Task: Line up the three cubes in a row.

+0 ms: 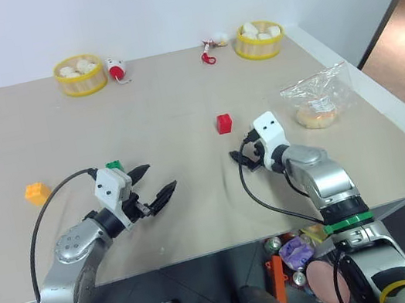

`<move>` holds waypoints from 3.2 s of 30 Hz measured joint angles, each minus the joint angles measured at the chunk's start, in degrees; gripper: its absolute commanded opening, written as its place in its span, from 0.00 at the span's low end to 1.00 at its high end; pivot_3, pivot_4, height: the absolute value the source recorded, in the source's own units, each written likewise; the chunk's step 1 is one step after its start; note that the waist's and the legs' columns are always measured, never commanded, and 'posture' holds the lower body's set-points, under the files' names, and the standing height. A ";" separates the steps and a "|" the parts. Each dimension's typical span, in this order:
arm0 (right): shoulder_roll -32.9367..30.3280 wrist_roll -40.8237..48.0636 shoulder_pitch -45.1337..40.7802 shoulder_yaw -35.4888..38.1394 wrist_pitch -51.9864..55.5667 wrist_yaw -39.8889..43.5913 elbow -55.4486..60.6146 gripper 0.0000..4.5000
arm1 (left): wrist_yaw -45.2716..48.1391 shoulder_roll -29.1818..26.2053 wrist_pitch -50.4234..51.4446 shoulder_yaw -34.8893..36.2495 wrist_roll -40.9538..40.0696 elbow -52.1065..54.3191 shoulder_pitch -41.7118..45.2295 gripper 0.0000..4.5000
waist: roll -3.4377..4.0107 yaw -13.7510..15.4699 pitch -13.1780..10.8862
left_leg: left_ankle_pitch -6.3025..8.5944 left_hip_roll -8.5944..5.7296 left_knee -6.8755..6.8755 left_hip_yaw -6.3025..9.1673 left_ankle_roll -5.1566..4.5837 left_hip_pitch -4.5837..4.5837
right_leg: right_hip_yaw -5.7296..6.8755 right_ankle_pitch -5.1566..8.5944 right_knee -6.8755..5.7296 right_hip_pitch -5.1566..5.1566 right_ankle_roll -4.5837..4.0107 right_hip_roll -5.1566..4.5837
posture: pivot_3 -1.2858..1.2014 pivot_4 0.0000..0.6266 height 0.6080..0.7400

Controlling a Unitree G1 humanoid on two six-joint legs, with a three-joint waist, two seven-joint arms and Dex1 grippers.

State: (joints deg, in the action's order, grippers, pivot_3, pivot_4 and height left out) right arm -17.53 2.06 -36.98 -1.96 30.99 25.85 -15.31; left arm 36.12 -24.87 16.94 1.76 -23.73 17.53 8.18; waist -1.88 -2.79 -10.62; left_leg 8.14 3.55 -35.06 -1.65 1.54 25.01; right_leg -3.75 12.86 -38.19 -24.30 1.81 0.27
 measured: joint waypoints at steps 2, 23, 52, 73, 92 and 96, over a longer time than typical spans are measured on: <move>1.07 0.00 -0.62 -0.25 -0.31 -0.28 -0.31 0.99 | -0.93 0.05 0.68 0.05 0.02 0.65 0.02 0.93 | 0.00 0.01 0.00 | -0.01 0.02 0.00 0.02 -0.01 0.01 | 0.00 0.00 0.00 0.00 0.00 0.02 | 0.52 0.24 1.00; 4.56 -0.36 -10.36 -0.10 -10.69 -4.93 -18.50 0.99 | -5.70 3.24 3.22 0.18 -0.41 4.54 0.57 0.93 | 0.00 0.01 0.00 | -0.01 0.02 0.15 0.00 0.01 0.10 | -0.13 0.18 0.03 -0.09 0.10 0.10 | 0.52 0.24 1.00; 6.65 -0.36 -23.64 2.30 -25.17 -10.27 -47.17 0.27 | -8.41 3.70 3.30 0.38 -0.02 5.66 -0.55 0.93 | 0.00 -0.01 -0.01 | -0.01 0.02 0.23 -0.04 0.01 0.11 | -0.18 0.21 0.05 -0.15 0.10 0.11 | 0.52 0.24 1.00; -8.28 8.07 -10.57 -7.56 -23.01 48.66 -17.18 0.27 | 11.26 -7.99 3.55 8.52 -14.53 8.68 -10.50 0.93 | 0.02 0.20 -0.02 | 0.12 0.11 0.56 0.01 0.08 0.11 | 0.02 0.54 0.05 -0.31 -0.03 0.11 | 0.52 0.24 1.00; -7.84 2.95 -15.21 -11.76 -34.44 59.60 -29.34 0.27 | 14.06 -9.80 2.97 9.32 -14.54 10.56 -13.72 0.93 | 0.02 0.03 -0.02 | 0.10 0.13 0.52 -0.04 0.10 0.11 | -0.17 0.45 0.04 -0.48 -0.24 0.22 | 0.52 0.24 1.00; -7.76 1.00 -15.25 -12.34 -37.83 60.26 -31.94 0.27 | 13.65 -9.80 2.73 9.49 -14.27 10.70 -14.29 0.93 | 0.02 0.03 -0.02 | 0.10 0.13 0.50 -0.05 0.10 0.10 | -0.19 0.42 0.04 -0.48 -0.26 0.23 | 0.52 0.24 1.00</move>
State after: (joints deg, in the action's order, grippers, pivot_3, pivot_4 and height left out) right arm -25.29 3.06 -52.23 -14.30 -6.84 86.11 -47.25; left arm 49.76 -34.67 19.66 11.25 -38.00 28.23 -6.11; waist -1.86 -2.76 -10.64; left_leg 8.24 3.68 -34.55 -1.70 1.64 25.11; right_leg -3.93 13.28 -38.16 -24.79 1.55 0.50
